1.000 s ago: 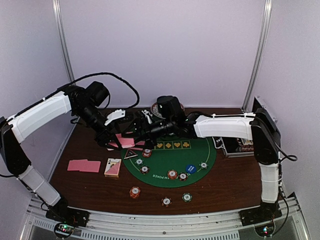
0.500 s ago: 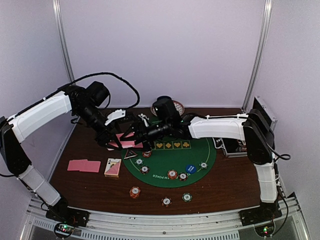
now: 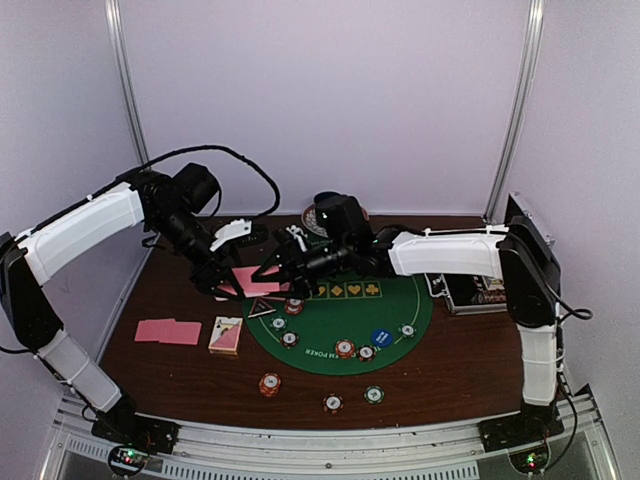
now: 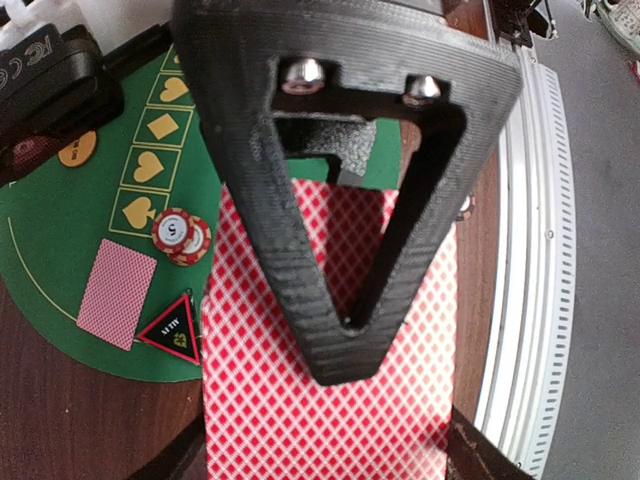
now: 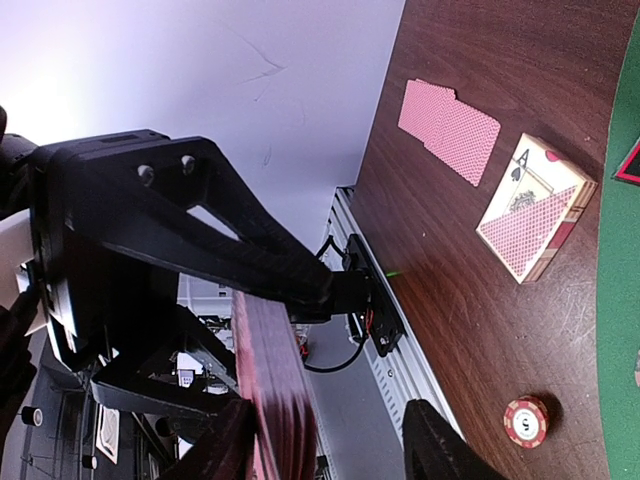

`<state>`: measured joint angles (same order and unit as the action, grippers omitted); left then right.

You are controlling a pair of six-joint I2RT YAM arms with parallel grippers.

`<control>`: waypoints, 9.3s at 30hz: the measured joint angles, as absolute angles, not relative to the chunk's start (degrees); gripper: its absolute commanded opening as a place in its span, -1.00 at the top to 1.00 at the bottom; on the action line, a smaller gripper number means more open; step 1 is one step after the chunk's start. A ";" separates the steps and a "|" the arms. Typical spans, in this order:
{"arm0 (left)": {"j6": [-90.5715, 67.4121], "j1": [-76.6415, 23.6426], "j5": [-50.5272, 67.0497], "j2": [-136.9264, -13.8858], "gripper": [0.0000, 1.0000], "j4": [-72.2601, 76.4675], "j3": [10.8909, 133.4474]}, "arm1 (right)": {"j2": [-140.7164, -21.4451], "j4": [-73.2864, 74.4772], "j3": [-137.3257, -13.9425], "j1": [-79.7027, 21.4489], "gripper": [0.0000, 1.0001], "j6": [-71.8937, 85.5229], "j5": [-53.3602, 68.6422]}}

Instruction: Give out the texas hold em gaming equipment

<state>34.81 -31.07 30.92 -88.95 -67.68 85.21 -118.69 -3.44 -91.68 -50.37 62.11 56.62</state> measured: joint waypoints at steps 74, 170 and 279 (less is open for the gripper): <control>35.07 -31.05 30.70 -88.95 1.00 -67.59 85.19 | -99.90 28.64 -62.92 -30.13 0.85 36.32 48.64; 34.59 -31.05 31.18 -90.02 1.00 -67.31 85.19 | -112.25 0.21 -88.18 -47.40 0.25 64.58 55.77; 34.61 -30.94 30.35 -88.58 1.00 -67.66 84.68 | -110.06 2.22 -87.66 -50.30 -0.50 54.35 50.89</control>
<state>34.61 -30.94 30.35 -88.58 -67.66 84.68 -110.06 2.22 -87.66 -50.30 54.35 50.89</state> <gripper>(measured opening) 0.670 0.745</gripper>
